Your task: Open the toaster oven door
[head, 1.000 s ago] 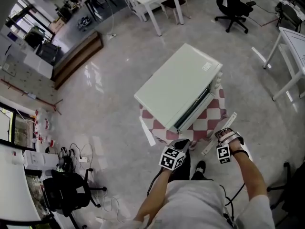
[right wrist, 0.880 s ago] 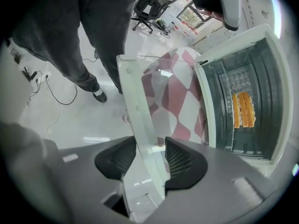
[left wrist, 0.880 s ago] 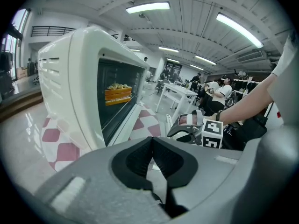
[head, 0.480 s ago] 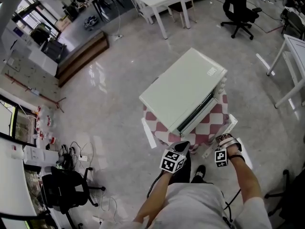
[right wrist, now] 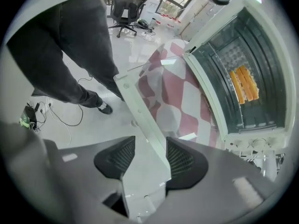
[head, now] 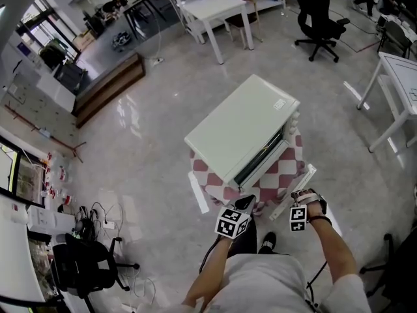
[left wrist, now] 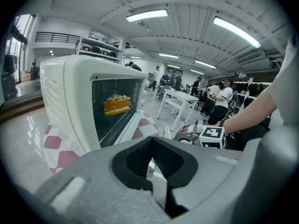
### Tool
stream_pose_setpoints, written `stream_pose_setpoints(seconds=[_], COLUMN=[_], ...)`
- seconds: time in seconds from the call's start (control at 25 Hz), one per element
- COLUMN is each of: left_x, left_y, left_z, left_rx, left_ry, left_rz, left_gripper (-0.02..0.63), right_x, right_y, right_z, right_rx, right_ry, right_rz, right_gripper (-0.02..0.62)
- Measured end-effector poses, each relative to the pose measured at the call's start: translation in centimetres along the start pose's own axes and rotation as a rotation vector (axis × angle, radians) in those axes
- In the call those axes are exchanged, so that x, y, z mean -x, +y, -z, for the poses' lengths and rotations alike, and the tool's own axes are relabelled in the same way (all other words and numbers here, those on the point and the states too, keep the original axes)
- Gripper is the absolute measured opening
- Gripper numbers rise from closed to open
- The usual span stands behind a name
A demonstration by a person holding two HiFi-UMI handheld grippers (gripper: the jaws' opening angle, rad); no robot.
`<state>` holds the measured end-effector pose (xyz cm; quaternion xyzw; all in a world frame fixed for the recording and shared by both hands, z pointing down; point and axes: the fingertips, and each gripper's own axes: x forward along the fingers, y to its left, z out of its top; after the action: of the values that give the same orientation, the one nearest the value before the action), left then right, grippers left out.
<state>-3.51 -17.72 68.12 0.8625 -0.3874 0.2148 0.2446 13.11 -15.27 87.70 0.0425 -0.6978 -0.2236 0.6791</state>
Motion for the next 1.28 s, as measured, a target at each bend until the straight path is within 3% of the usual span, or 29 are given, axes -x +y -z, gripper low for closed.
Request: stream_pose_setpoints(seconds=[0.08,0.32,0.56,0.8,0.96,1.28], left_x=[0.0,0.1,0.4,1.0,1.5,2.0], left_y=[-0.2,-0.6,-0.6,-0.6,-0.3,-0.1], left_z=[-0.2,-0.6,-1.3,-0.7,-1.2,-0.1], left_rx=[0.0,0.001,0.001,0.012,0.024,0.045], left_ry=[-0.008,-0.03,-0.062,-0.071,-0.097,-0.095], left_rz=[-0.001,-0.009,-0.026,-0.052,-0.067,-0.079], left_gripper=[0.006,0.006,0.006,0.006,0.006,0.006], right_x=[1.0,5.7,10.2,14.3,15.9,18.3], right_y=[-0.4,-4.3,-7.6,-10.5,-11.8,-12.4], right_z=[0.2,-1.7,-3.8,-4.9,-4.7,-4.4], right_rx=[-0.073,-0.535,-0.792,-1.159,-1.306,-1.423], right_ry=[-0.027,-0.25,-0.417,-0.618,-0.691,-0.755], right_rz=[0.005,0.017,0.054,0.121,0.167,0.272], right_gripper=[0.207,0.207,0.207,0.197,0.196,0.175])
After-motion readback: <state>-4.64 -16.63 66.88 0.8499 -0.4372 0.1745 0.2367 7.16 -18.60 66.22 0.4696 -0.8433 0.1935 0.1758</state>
